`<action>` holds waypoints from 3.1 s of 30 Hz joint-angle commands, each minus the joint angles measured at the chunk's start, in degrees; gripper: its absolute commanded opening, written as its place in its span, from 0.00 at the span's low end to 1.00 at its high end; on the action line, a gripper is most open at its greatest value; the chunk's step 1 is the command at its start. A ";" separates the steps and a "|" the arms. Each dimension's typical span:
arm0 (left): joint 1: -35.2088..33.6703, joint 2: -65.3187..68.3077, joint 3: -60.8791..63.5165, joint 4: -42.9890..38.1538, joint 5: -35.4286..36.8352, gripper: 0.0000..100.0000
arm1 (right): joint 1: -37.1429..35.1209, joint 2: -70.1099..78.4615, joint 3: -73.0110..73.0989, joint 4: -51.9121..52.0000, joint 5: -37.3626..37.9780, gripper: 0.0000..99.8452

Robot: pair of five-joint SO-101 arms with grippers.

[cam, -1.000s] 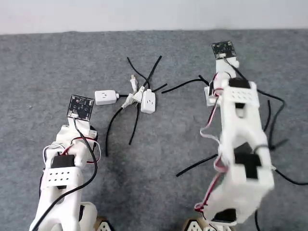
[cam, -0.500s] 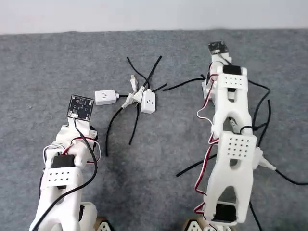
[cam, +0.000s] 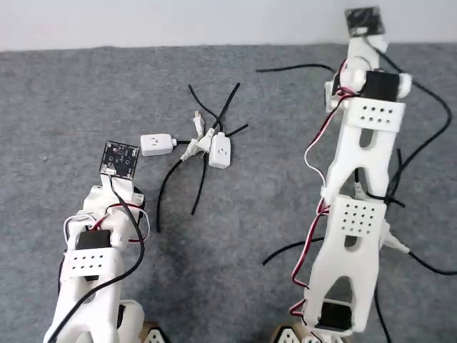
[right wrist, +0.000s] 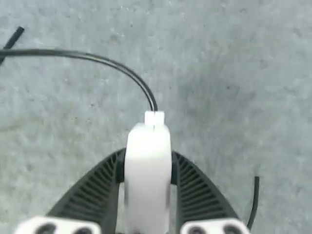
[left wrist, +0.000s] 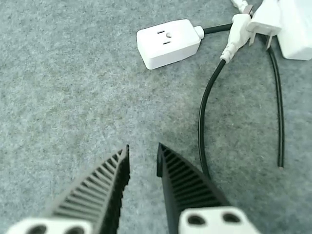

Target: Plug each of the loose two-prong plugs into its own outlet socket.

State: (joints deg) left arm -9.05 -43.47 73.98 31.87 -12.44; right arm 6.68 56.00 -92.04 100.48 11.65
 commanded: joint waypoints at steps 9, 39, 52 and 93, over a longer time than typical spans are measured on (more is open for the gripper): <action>0.00 -1.14 -0.40 -1.23 0.09 0.09 | 0.57 -24.13 7.56 2.77 -4.04 0.01; -0.09 -1.14 -0.40 -1.14 0.09 0.09 | -34.51 -80.22 140.48 -46.02 -19.16 0.01; -0.09 -1.14 -0.31 -1.14 0.09 0.09 | -35.38 -81.45 144.97 -50.77 -18.99 0.22; 0.09 -1.14 0.13 -1.32 0.00 0.09 | -23.08 -80.48 142.86 -46.81 -2.90 0.01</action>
State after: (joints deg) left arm -9.14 -43.47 74.77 31.87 -12.44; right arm -17.49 -23.38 50.64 56.26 7.78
